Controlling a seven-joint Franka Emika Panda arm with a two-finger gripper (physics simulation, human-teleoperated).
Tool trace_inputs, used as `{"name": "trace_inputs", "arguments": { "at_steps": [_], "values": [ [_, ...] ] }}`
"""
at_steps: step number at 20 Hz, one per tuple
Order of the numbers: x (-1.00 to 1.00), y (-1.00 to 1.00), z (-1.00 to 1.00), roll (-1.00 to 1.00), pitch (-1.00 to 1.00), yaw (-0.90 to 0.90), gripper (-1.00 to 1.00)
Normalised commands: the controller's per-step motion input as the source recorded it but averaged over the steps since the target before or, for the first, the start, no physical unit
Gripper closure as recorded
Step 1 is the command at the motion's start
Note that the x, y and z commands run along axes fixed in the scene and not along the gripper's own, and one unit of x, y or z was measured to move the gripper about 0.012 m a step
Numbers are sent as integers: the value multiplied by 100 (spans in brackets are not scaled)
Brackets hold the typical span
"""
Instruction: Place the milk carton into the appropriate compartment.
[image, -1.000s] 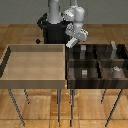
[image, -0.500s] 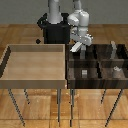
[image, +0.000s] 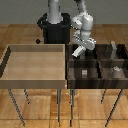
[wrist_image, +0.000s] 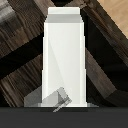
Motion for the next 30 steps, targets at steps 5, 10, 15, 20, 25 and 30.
{"name": "trace_inputs", "arguments": {
  "at_steps": [5, 10, 15, 20, 25, 30],
  "values": [
    [20, 0, 0, 0, 0, 0, 100],
    [20, 0, -20, 0, 0, 0, 100],
    [0, 0, 0, 0, 0, 0, 100],
    [0, 0, 0, 0, 0, 0, 100],
    [0, 0, 0, 0, 0, 0, -100],
    [0, 0, 0, 0, 0, 0, -100]
  ]
}}
